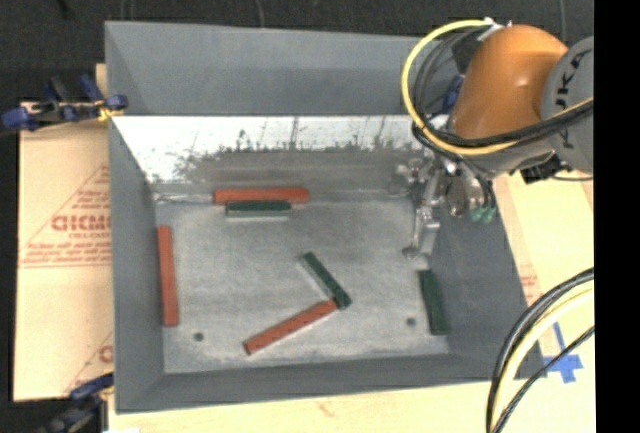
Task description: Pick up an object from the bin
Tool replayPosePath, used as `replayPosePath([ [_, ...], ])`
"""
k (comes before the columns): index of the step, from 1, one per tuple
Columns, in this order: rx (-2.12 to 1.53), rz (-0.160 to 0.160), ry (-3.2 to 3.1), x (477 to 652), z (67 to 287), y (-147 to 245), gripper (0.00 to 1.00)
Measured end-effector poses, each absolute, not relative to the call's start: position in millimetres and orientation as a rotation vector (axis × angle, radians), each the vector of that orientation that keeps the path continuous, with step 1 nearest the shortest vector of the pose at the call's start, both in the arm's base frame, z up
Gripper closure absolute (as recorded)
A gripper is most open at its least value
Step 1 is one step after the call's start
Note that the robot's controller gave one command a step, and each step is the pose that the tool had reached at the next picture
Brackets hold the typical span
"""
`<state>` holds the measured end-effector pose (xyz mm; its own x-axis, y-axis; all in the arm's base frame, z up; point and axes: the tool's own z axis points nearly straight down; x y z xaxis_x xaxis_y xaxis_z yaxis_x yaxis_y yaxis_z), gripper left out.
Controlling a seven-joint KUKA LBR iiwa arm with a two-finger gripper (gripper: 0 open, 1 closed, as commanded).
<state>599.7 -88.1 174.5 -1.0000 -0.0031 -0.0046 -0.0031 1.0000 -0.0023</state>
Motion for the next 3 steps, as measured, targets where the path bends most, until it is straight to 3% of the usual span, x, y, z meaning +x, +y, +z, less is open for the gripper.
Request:
replayPosePath([
  [1,-0.005,-0.004,3.137,599.7,174.5,-88.1,0.00],
  [2,-0.115,-0.007,3.128,588.2,153.3,-73.0,0.00],
  [3,-0.226,0.001,3.129,571.2,105.7,-48.7,0.00],
])
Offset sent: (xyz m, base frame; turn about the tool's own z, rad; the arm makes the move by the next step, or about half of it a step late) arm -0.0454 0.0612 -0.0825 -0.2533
